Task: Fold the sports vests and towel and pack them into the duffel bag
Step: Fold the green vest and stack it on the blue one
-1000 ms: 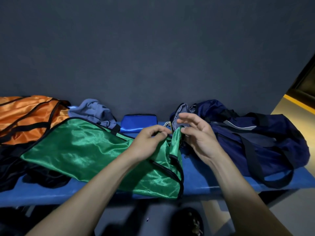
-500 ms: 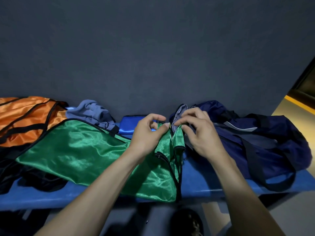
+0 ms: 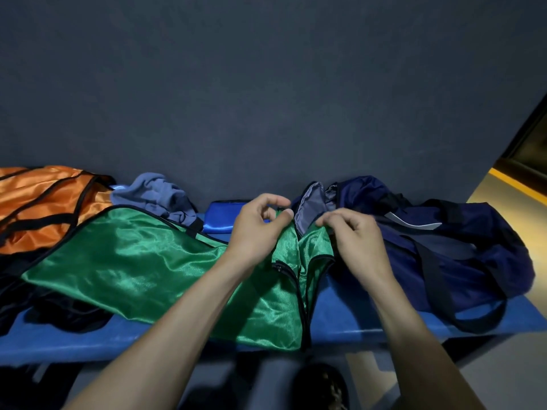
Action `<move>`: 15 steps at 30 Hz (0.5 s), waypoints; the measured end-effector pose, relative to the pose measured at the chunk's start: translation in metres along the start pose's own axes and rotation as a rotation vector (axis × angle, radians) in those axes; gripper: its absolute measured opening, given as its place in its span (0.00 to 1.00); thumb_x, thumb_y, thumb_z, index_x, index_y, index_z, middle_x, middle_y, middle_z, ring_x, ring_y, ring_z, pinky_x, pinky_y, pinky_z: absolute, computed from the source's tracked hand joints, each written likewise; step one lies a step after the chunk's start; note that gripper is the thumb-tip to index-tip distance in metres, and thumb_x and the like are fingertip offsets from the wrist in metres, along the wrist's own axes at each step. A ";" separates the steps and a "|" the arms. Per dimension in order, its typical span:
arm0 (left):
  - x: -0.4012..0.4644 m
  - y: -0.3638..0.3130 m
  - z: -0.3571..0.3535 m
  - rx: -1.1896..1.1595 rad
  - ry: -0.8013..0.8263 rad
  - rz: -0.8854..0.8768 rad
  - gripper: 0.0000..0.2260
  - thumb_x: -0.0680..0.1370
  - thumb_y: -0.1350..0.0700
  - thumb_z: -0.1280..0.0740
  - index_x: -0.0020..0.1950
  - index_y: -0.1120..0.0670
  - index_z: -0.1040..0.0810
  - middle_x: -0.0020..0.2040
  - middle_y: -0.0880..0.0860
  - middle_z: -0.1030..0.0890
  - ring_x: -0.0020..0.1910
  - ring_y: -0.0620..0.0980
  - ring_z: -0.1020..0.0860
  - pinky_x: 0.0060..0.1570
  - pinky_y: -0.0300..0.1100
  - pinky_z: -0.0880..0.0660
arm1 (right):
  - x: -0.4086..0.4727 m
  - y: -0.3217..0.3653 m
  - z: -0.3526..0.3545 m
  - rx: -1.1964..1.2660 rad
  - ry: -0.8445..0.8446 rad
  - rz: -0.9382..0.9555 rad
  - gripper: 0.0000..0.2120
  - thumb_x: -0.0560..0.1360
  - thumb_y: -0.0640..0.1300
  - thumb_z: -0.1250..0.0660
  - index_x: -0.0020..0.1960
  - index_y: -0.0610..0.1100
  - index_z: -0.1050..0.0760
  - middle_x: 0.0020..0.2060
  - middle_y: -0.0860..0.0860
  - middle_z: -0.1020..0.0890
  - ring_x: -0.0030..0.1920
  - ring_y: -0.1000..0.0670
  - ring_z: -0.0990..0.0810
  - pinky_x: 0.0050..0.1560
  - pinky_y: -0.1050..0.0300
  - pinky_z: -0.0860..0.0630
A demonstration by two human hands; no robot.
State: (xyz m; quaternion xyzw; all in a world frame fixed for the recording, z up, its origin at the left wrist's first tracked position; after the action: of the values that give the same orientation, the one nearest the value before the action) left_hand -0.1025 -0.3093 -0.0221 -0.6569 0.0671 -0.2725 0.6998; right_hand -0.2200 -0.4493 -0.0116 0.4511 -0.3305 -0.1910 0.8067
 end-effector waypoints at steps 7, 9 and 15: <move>-0.003 0.001 -0.004 0.166 -0.030 -0.027 0.04 0.77 0.54 0.27 0.51 0.46 0.18 0.32 0.44 0.27 0.28 0.40 0.31 0.35 0.38 0.32 | -0.005 0.002 -0.010 0.057 -0.082 -0.037 0.15 0.71 0.38 0.30 0.53 0.56 0.18 0.41 0.56 0.15 0.31 0.57 0.22 0.41 0.56 0.24; -0.004 -0.003 -0.008 0.196 -0.052 -0.044 0.04 0.77 0.55 0.28 0.50 0.47 0.18 0.32 0.45 0.26 0.29 0.40 0.30 0.33 0.34 0.33 | -0.009 0.010 -0.014 0.042 -0.073 0.009 0.18 0.72 0.39 0.30 0.57 0.56 0.18 0.40 0.56 0.15 0.34 0.59 0.20 0.46 0.54 0.20; 0.000 -0.012 -0.014 0.203 -0.087 -0.051 0.05 0.76 0.56 0.29 0.46 0.45 0.18 0.29 0.46 0.27 0.28 0.42 0.31 0.31 0.35 0.34 | -0.020 0.029 -0.020 -0.069 -0.064 0.074 0.19 0.73 0.37 0.28 0.63 0.49 0.19 0.29 0.53 0.18 0.51 0.63 0.17 0.58 0.54 0.20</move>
State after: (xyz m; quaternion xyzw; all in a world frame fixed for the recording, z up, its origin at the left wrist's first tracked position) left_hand -0.1125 -0.3219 -0.0128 -0.5952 -0.0079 -0.2667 0.7580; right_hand -0.2198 -0.4097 -0.0019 0.4039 -0.3658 -0.1867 0.8174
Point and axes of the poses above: each hand's wrist, its own x-axis towards the middle knuckle, its own z-axis out of the back of the hand, y = z × x, the point moved 1 cm from there along x, towards the middle knuckle
